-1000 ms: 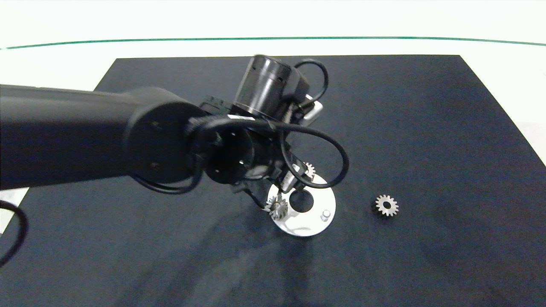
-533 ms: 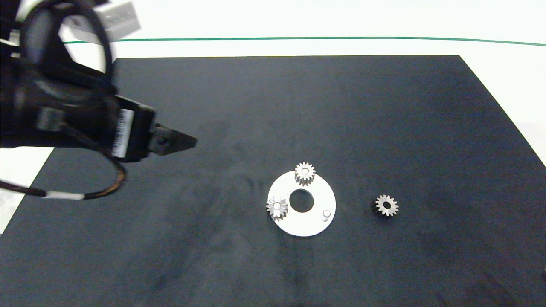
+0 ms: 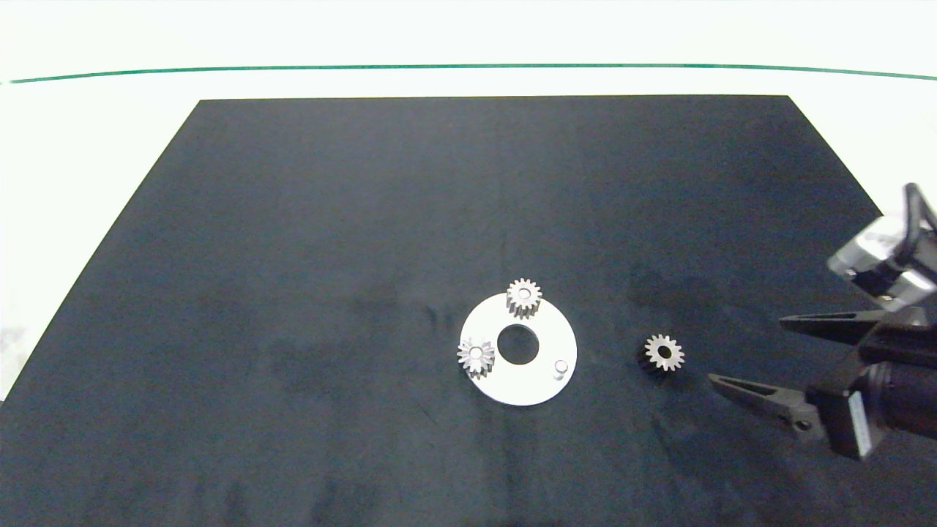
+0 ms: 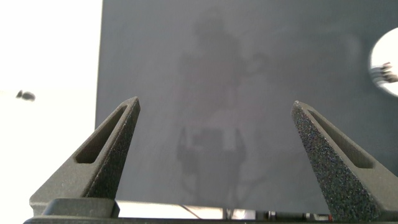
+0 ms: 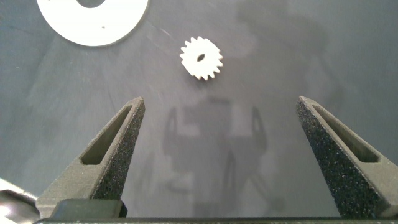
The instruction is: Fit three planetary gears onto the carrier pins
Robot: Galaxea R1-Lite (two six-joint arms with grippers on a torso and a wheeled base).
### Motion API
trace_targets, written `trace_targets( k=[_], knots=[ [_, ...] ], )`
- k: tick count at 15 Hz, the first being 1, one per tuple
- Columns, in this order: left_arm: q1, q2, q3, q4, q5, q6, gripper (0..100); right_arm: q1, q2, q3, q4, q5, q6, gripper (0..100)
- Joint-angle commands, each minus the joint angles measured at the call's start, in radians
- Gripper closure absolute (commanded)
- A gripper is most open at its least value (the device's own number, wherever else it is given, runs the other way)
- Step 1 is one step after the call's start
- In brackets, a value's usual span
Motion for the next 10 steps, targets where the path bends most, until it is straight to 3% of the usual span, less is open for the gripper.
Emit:
trace_targets(
  k=[1,5,8,10],
  knots=[
    [0.071,-0.154,0.067,0.010,0.001,-0.016,0,0.081,0.161,0.009,-0.037,-0.012,-0.006,0],
    [0.089,-0.206,0.090,0.011,0.000,-0.020,0,0.081,0.224,0.005,-0.051,-0.026,-0.006,0],
    [0.087,-0.228,0.076,0.011,0.001,-0.033,0,0.079,0.250,-0.043,-0.082,-0.118,-0.010,0],
    [0.086,-0.231,0.076,0.011,0.001,-0.033,0,0.079,0.272,-0.077,-0.069,-0.133,-0.012,0]
  ],
)
